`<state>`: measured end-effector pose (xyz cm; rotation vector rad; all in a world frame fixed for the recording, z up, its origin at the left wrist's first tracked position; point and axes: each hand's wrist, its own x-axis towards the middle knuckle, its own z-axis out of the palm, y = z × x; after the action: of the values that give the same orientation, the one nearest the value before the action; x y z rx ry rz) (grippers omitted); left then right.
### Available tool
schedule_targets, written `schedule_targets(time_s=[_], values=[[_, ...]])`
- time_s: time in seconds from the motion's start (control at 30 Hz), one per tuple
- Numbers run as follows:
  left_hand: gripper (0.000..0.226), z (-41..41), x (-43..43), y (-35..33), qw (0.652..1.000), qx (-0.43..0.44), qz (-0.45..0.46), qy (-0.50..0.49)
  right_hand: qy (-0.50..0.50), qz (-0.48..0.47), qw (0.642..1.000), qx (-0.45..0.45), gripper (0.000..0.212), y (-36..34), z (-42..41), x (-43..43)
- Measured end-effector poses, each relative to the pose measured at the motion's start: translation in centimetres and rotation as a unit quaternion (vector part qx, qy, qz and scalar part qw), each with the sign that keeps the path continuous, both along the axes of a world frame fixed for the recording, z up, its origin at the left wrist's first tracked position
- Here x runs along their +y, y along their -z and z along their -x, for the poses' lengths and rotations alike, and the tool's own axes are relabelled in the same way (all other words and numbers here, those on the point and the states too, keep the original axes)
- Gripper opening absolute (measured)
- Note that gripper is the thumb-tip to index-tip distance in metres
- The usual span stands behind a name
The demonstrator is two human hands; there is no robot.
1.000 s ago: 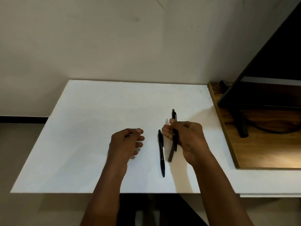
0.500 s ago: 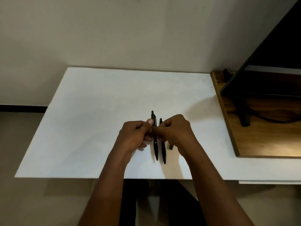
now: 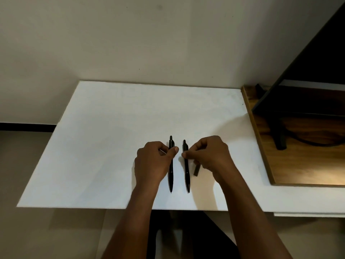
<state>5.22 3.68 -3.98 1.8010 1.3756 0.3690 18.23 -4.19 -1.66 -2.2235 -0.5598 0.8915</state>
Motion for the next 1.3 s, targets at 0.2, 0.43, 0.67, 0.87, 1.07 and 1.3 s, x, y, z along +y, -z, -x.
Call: schedule_targets(time_s=[0.2, 0.43, 0.67, 0.87, 1.07, 1.3], values=[[0.034, 0.1, -0.2, 0.1, 1.000, 0.012, -0.018, -0.014, 0.000, 0.023, 0.990, -0.139, 0.038, 1.0, 1.7, 0.6], [0.032, 0.3, -0.2, 0.1, 1.000, -0.001, 0.005, -0.015, 0.034, 0.004, 0.991, -0.130, 0.029, 1.4, 2.1, 1.1], [0.028, 0.4, 0.0, 0.1, 0.999, -0.034, 0.007, -0.030, 0.129, -0.113, 0.983, 0.062, 0.016, 0.3, 0.2, 0.9], [0.029, 0.5, 0.5, -1.2, 0.970, -0.158, 0.169, -0.069, 0.261, -0.372, 0.764, 0.458, 0.027, -1.3, -1.4, 0.4], [0.015, 1.5, 0.5, -2.6, 0.903, -0.205, 0.359, 0.120, 0.247, -0.468, 0.672, 0.519, 0.052, -1.4, -2.1, -0.6], [0.035, 1.9, 0.4, -3.5, 0.864, -0.236, 0.407, 0.176, 0.269, -0.534, 0.610, 0.520, 0.052, -1.8, -2.4, -0.8]])
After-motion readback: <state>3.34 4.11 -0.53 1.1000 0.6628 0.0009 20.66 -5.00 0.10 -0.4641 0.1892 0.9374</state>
